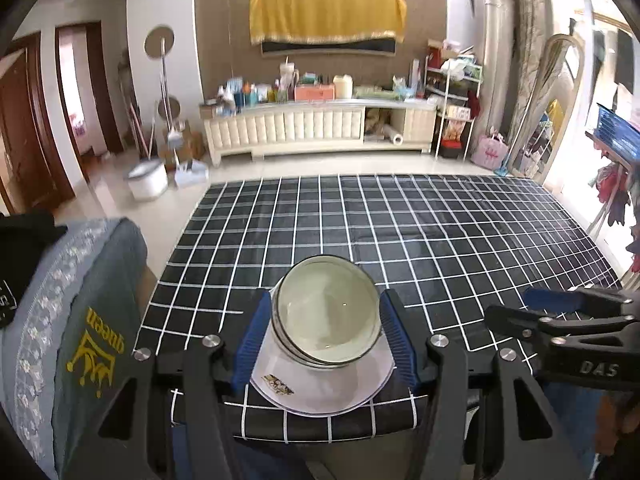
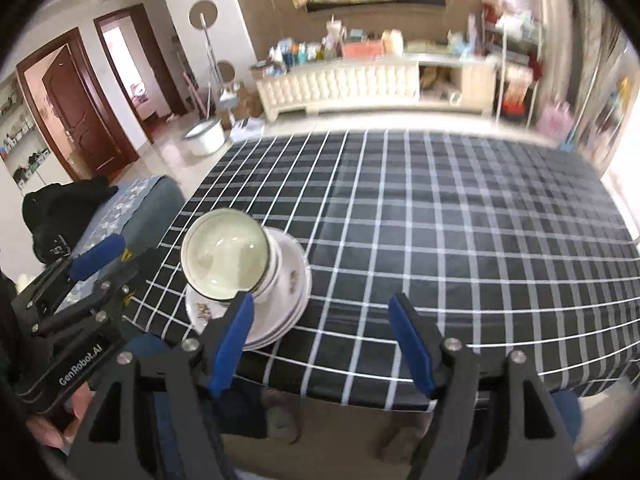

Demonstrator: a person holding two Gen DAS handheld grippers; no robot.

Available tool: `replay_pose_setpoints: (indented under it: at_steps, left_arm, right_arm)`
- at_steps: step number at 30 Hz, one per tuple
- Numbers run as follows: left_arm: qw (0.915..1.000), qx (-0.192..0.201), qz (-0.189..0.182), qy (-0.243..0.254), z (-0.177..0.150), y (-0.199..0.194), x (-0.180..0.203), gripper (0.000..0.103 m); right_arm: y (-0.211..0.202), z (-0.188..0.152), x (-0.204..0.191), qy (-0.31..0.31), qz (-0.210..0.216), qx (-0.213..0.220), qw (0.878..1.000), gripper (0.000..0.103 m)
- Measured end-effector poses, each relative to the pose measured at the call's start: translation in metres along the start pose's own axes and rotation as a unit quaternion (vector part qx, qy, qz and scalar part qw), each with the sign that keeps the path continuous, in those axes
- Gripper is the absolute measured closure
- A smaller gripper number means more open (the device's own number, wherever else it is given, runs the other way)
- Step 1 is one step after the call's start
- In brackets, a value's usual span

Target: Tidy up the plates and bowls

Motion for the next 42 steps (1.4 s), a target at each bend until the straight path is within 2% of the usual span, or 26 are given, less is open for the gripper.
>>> replay_pose_setpoints:
  at_steps: [6,8,9,10,14,18,27,42]
  left_arm:
    - [0.9991,0.034,-0.022,0.017,-0.011,-0.028,0.026,0.047]
    - [0.9981,0.047,-0.025,0.031,-0.016,-0.041,0.037,0.038]
    - [0.9976,0.053,-0.025,0.037,-0.018,-0.047,0.041,0.031]
    - [0.9968,0.061,-0.026,0.044,-0.020,-0.053,0.045,0.023]
    - [0.9944,0.089,-0.019,0.053,-0.029,-0.080,0.060,0.017]
    - [0.9930,0.107,-0.021,0.043,-0.039,-0.101,0.062,0.000]
    - [0.9916,0.123,-0.022,0.036,-0.056,-0.125,0.069,0.000]
    - [0.9901,0.132,-0.016,0.044,-0.070,-0.145,0.077,0.000]
  right_arm:
    - [-0.033,-0.015,0.013,-0.019,-0.030,0.075,0.997,0.021]
    - [-0.045,-0.025,0.014,-0.026,-0.038,0.091,0.995,0.018]
    - [-0.049,-0.028,0.017,-0.026,-0.039,0.097,0.994,0.012]
    - [-0.054,-0.033,0.019,-0.025,-0.039,0.105,0.993,0.010]
    - [-0.074,-0.047,0.030,-0.020,-0.051,0.136,0.989,0.000]
    - [-0.088,-0.060,0.030,-0.024,-0.047,0.153,0.987,0.000]
    - [-0.110,-0.088,0.035,-0.019,-0.043,0.171,0.984,0.000]
    - [-0.121,-0.099,0.035,-0.021,-0.046,0.179,0.983,0.000]
Point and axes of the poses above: each gripper's, at about its wrist camera, not at the fingertips, and y roughly the way its jaws point, x to its right, z to its top, the point moved 3 cm from there along y, roughly the way its jaws point, and after that the axes turned 13 degrees about y, right-handed, at the moved point
